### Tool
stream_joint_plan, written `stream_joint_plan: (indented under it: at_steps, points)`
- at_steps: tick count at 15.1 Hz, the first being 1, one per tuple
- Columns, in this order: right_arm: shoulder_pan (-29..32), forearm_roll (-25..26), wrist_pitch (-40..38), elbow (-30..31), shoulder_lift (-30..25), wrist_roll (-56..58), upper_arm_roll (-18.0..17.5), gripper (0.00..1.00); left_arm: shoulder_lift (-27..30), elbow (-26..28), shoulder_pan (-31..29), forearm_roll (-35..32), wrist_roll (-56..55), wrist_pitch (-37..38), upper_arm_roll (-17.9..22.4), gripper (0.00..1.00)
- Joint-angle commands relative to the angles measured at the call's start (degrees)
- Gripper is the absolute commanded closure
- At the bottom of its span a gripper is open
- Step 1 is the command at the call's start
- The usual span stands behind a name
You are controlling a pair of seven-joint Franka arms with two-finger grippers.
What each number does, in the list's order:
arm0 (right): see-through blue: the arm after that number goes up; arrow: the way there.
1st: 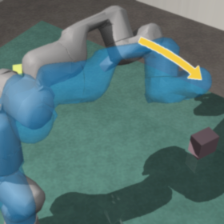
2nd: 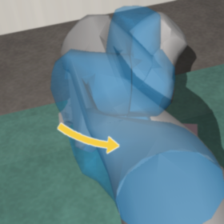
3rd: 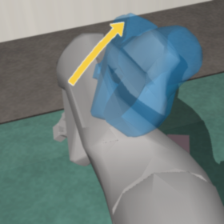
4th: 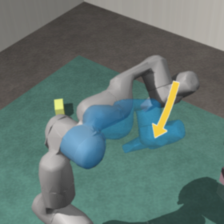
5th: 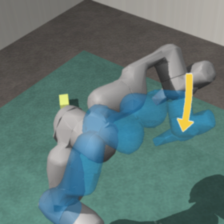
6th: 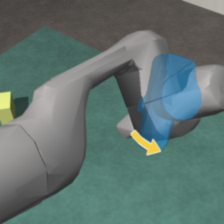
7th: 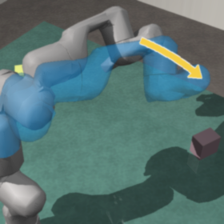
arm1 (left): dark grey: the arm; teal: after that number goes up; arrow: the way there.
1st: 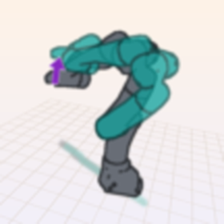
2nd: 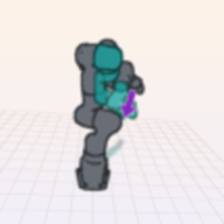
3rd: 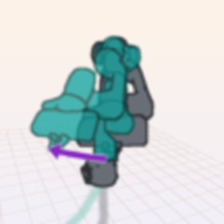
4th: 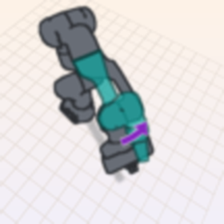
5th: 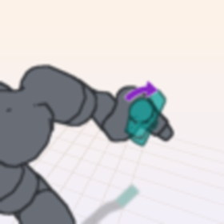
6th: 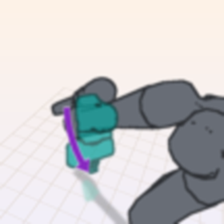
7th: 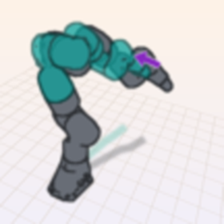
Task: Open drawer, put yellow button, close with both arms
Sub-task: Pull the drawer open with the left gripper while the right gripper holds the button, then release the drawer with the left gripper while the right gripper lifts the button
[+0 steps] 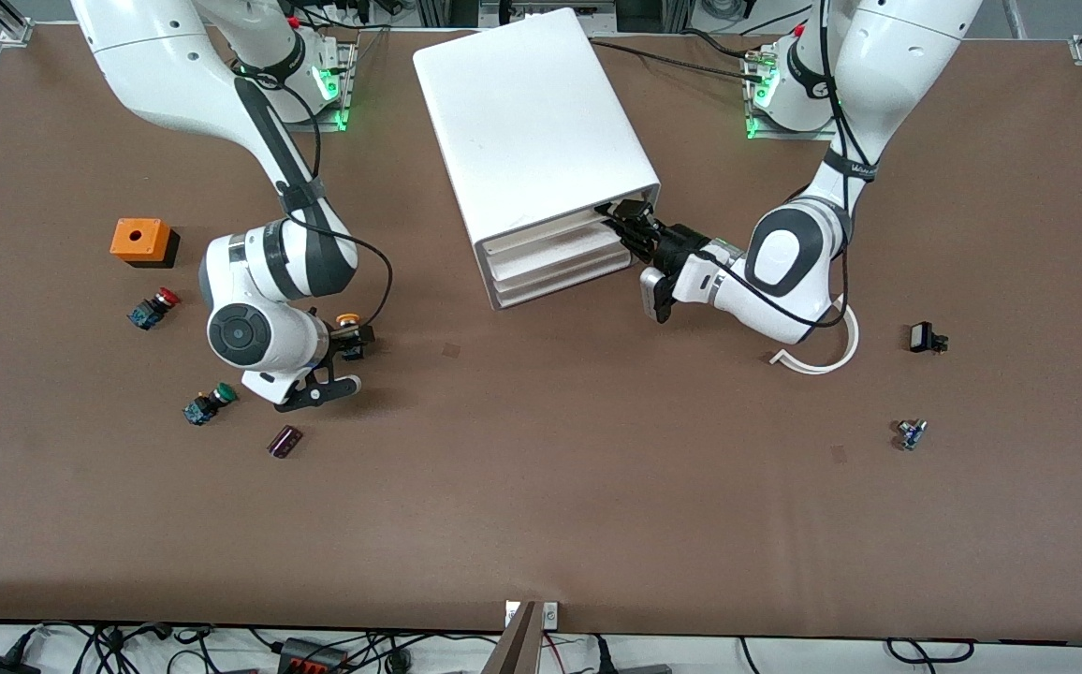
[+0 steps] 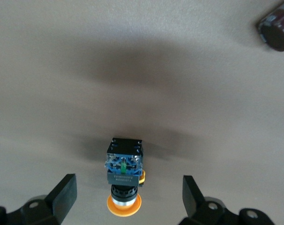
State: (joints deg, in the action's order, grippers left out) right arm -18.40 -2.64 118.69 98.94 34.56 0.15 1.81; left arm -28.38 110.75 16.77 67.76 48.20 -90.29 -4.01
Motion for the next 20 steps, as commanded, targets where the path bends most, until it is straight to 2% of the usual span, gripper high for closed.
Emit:
stream_joint_plan:
  at_steps: [1,5,10,11,13,15,16,17,18,19,20]
  points:
    - [-0.85,-1.83,0.67,0.2,1.03,-1.9,0.39,0.0,0.26,0.79,0.11,0.79,1.46,-0.77,0.5,0.92]
    - [-0.94,-3.33,0.76,0.28,1.91,-1.91,0.39,0.0,-0.8,-2.11,-0.16,0.7,1.29,-4.72,1.37,0.92]
    - [-0.85,-3.33,0.67,0.28,2.88,-1.91,0.39,0.0,-6.41,-12.47,-3.75,-2.36,-0.47,-4.81,1.72,0.92]
    - [-0.85,-3.33,0.58,0.28,2.88,-1.91,0.39,0.03,-7.47,-14.75,-4.81,-4.03,-0.47,-4.72,1.73,0.92]
    - [-0.76,-3.33,0.32,0.37,2.97,-1.91,0.39,0.19,-9.14,-20.02,-6.22,-8.42,-1.34,-4.98,1.99,0.9]
    - [-0.67,-3.33,0.23,0.46,2.97,-1.82,0.47,0.26,-11.51,-24.77,-7.53,-9.75,-3.45,-4.99,2.43,0.88]
    - [-0.67,-3.33,0.58,0.72,2.97,-1.82,0.48,0.27,-11.78,-25.23,-7.8,-9.84,-3.55,-4.99,2.43,0.88]
    - [-0.67,-3.25,0.58,0.72,3.05,-1.82,0.48,0.28,-11.7,-25.15,-7.8,-9.76,-3.64,-4.9,2.43,0.83]
    - [-0.67,-3.33,0.58,0.72,3.05,-1.82,0.48,0.29,-11.61,-24.88,-7.8,-9.76,-3.64,-4.72,2.43,0.64]
    - [-0.76,-3.33,0.58,0.72,2.97,-1.82,0.48,0.33,-11.7,-24.62,-7.72,-9.84,-3.38,-4.81,2.43,0.01]
    - [-0.76,-3.33,0.58,0.72,3.05,-1.82,0.39,0.43,-11.53,-24.71,-7.8,-9.84,-3.55,-4.64,2.34,0.0]
